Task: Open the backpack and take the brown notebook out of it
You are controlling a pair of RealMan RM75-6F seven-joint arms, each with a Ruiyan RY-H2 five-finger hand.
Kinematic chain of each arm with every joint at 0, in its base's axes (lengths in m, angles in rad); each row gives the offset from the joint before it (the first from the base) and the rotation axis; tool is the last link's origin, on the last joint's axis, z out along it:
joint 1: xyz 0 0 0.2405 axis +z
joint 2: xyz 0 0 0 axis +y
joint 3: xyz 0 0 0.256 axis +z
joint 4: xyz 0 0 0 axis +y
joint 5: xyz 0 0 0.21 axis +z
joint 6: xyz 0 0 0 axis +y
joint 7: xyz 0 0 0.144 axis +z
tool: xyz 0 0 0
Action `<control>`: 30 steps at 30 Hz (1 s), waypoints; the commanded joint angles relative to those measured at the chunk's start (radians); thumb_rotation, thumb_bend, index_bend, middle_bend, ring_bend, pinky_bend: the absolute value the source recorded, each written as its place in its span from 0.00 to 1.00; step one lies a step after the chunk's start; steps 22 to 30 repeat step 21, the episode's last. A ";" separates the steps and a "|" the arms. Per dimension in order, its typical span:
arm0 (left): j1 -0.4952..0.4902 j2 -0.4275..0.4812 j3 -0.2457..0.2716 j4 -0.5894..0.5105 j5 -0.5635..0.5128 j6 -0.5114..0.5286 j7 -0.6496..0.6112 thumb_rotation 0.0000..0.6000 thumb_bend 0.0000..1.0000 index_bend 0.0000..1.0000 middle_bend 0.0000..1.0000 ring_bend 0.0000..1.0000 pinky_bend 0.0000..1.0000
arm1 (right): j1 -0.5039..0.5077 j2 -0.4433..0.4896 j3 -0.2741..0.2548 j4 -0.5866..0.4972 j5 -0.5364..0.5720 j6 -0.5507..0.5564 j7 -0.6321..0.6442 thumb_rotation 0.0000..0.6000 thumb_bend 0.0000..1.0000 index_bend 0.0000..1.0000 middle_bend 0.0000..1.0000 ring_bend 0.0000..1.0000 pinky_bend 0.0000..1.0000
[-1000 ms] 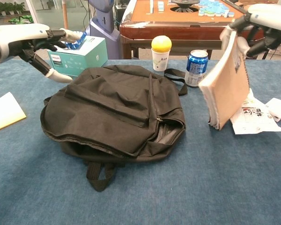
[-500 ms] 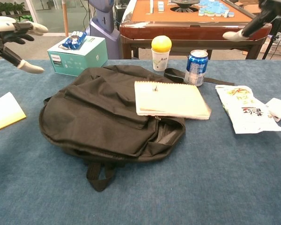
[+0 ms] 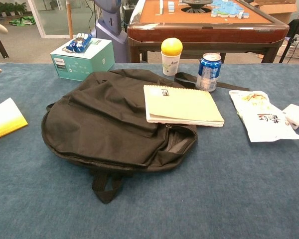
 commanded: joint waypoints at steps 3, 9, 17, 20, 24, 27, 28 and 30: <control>0.095 0.023 0.065 -0.006 0.112 0.106 -0.017 1.00 0.14 0.20 0.00 0.00 0.00 | -0.112 0.065 -0.089 -0.008 -0.086 0.074 0.050 1.00 0.38 0.48 0.38 0.30 0.37; 0.192 0.020 0.123 -0.008 0.211 0.224 -0.011 1.00 0.14 0.20 0.00 0.00 0.00 | -0.183 0.094 -0.160 0.029 -0.138 0.082 0.109 1.00 0.38 0.48 0.36 0.30 0.37; 0.306 0.021 0.170 -0.032 0.278 0.343 0.006 1.00 0.14 0.20 0.00 0.00 0.00 | -0.253 0.050 -0.188 0.097 -0.169 0.121 0.167 1.00 0.39 0.43 0.33 0.28 0.37; 0.334 0.017 0.181 -0.037 0.298 0.365 0.009 1.00 0.14 0.20 0.00 0.00 0.00 | -0.265 0.037 -0.184 0.110 -0.177 0.131 0.173 1.00 0.39 0.42 0.33 0.28 0.37; 0.340 0.016 0.183 -0.037 0.305 0.368 0.009 1.00 0.14 0.20 0.00 0.00 0.00 | -0.266 0.035 -0.182 0.112 -0.178 0.131 0.171 1.00 0.39 0.42 0.33 0.28 0.37; 0.340 0.016 0.183 -0.037 0.305 0.368 0.009 1.00 0.14 0.20 0.00 0.00 0.00 | -0.266 0.035 -0.182 0.112 -0.178 0.131 0.171 1.00 0.39 0.42 0.33 0.28 0.37; 0.340 0.016 0.183 -0.037 0.305 0.368 0.009 1.00 0.14 0.20 0.00 0.00 0.00 | -0.266 0.035 -0.182 0.112 -0.178 0.131 0.171 1.00 0.39 0.42 0.33 0.28 0.37; 0.340 0.016 0.183 -0.037 0.305 0.368 0.009 1.00 0.14 0.20 0.00 0.00 0.00 | -0.266 0.035 -0.182 0.112 -0.178 0.131 0.171 1.00 0.39 0.42 0.33 0.28 0.37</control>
